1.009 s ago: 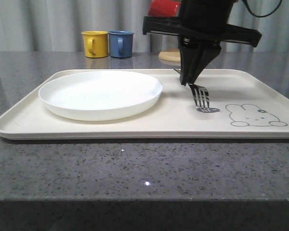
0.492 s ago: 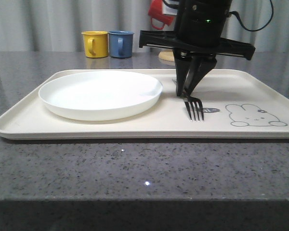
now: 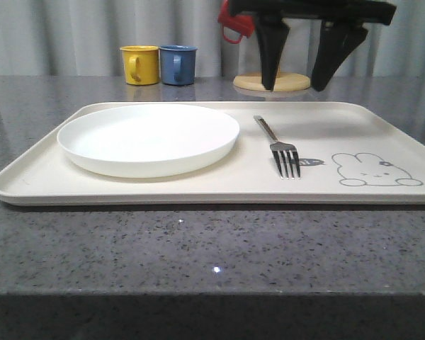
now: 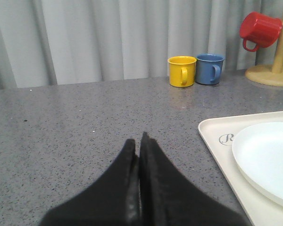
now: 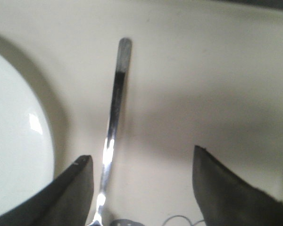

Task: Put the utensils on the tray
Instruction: 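Move the right gripper to the steel chopsticks and grasp them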

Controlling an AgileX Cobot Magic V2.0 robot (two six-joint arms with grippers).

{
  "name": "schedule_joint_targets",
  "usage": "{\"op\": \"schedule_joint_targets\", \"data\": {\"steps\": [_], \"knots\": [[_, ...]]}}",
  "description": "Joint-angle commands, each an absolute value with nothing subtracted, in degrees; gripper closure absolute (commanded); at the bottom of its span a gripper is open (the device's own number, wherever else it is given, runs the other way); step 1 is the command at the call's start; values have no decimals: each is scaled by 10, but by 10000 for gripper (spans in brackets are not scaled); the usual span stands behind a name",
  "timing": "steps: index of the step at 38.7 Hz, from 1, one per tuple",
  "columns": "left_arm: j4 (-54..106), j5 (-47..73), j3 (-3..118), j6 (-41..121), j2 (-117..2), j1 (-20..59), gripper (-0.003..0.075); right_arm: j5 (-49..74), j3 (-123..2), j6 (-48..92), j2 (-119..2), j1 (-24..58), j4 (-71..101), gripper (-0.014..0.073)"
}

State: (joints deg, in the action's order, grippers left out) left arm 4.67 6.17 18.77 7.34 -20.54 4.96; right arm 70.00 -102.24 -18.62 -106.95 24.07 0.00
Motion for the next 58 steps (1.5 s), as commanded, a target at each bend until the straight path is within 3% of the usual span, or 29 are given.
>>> {"op": "schedule_joint_targets", "data": {"steps": [1, 14, 26, 34, 51, 58], "knots": [[53, 12, 203, 69, -208, 48, 738, 767, -1041, -143, -1017, 214, -11, 109], [53, 12, 203, 69, -208, 48, 738, 765, -891, -62, -913, 73, -48, 109], [53, 12, 203, 69, -208, 48, 738, 689, -778, 0, -908, -69, -12, 109], [53, 12, 203, 69, -208, 48, 738, 668, -775, 15, -926, -75, 4, 123], [53, 12, 203, 69, -208, 48, 738, 651, -775, 16, -955, -74, 12, 337], [53, 12, 203, 69, -208, 48, 738, 660, -775, 17, -969, -70, 14, 340]]}}
